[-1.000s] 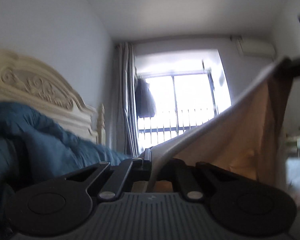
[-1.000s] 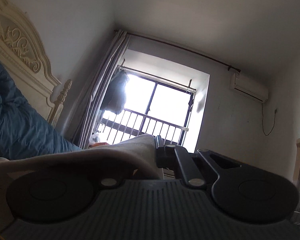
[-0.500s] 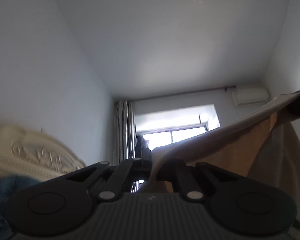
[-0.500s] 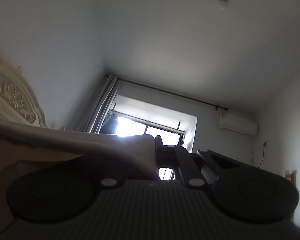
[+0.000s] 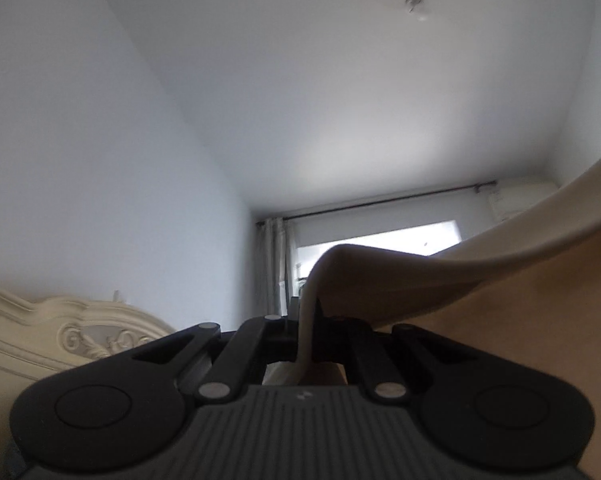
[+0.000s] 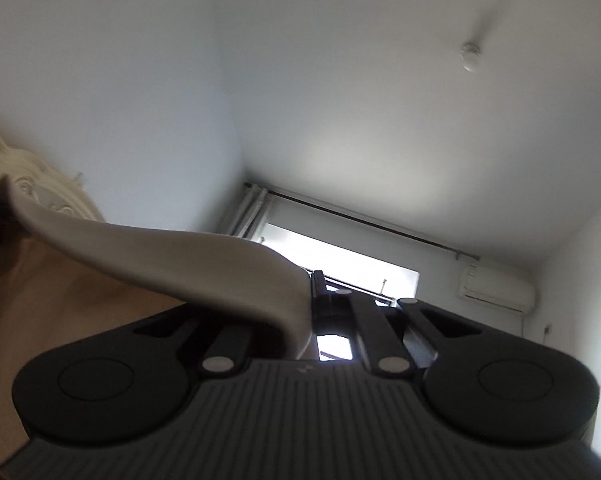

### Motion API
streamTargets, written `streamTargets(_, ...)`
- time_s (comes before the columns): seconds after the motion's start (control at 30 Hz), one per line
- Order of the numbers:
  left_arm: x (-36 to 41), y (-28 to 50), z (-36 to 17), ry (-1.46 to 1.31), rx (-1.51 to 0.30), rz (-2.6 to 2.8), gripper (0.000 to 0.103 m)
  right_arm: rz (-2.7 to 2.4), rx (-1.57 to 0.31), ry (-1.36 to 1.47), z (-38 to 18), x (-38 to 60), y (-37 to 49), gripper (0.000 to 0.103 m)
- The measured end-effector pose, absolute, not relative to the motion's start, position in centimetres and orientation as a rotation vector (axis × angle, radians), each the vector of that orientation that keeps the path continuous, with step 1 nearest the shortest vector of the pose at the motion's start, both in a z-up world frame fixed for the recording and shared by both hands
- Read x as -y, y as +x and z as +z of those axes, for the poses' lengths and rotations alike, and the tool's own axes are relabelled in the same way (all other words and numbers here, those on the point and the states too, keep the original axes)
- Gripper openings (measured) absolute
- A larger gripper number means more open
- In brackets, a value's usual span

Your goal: Fold clothes

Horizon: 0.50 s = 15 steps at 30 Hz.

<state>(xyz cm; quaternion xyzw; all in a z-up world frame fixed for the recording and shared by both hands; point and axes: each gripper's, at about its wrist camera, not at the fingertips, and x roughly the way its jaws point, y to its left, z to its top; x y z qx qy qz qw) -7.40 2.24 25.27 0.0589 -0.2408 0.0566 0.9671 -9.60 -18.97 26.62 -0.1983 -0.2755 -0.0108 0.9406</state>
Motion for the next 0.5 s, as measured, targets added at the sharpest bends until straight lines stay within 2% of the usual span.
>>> streamTargets(0.3,0.1,-5.5,30.0,0.293,0.526,0.314,0.003,0.082,0.622,-0.276,30.7,14.2,-9.9,0.001)
streamTargets(0.4,2.6,-5.5,30.2,0.355,0.568,0.338,0.003,0.11,0.629,-0.218,30.4,14.5,-9.6,0.001)
streamTargets(0.5,5.6,-5.1,28.8,0.38,0.572,0.312,0.003,0.134,0.594,-0.209,27.6,15.4,-9.0,0.001)
